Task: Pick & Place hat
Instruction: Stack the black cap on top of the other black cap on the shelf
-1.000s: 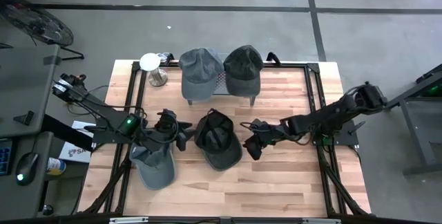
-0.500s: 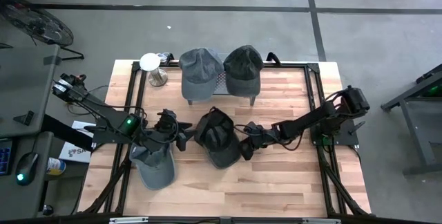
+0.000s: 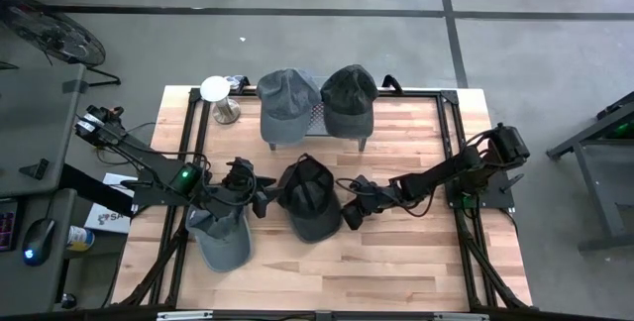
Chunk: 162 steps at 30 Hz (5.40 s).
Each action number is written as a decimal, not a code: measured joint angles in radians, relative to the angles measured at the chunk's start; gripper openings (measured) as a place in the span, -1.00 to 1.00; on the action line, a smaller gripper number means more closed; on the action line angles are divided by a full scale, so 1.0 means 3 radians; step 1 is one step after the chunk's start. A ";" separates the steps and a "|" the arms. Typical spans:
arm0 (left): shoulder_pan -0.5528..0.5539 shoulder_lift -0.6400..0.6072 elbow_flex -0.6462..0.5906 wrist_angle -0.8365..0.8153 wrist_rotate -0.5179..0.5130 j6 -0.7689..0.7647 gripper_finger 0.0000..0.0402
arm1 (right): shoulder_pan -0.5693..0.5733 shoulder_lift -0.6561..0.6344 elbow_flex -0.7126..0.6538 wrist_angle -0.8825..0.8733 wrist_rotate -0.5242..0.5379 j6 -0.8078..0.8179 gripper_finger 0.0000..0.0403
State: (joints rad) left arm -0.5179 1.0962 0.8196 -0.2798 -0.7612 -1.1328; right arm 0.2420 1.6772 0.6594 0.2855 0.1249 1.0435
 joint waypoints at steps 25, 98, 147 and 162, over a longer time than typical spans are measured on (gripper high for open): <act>0.0001 -0.0001 0.0000 -0.0020 -0.0135 -0.0003 0.14 | -0.0059 0.0390 0.0199 0.0408 0.0004 -0.0219 -0.44; 0.0066 0.0903 0.0001 0.3164 -0.0740 0.0361 0.14 | -0.0406 -0.2764 0.0267 -0.0257 -0.1075 -0.4107 -0.98; 0.1462 0.0903 0.0701 0.4086 0.2476 0.0233 0.14 | -0.1981 -0.0283 0.2369 0.2996 -0.4172 -0.2624 -0.98; 0.1465 0.0903 0.0701 0.4204 0.2654 0.0092 0.13 | -0.2077 -0.0112 0.2840 0.2048 -0.4400 -0.3064 -0.98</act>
State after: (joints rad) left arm -0.0784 1.3670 1.0298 0.9815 0.0351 -1.1053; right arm -0.3810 1.6434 1.5113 0.9000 -1.1952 0.1243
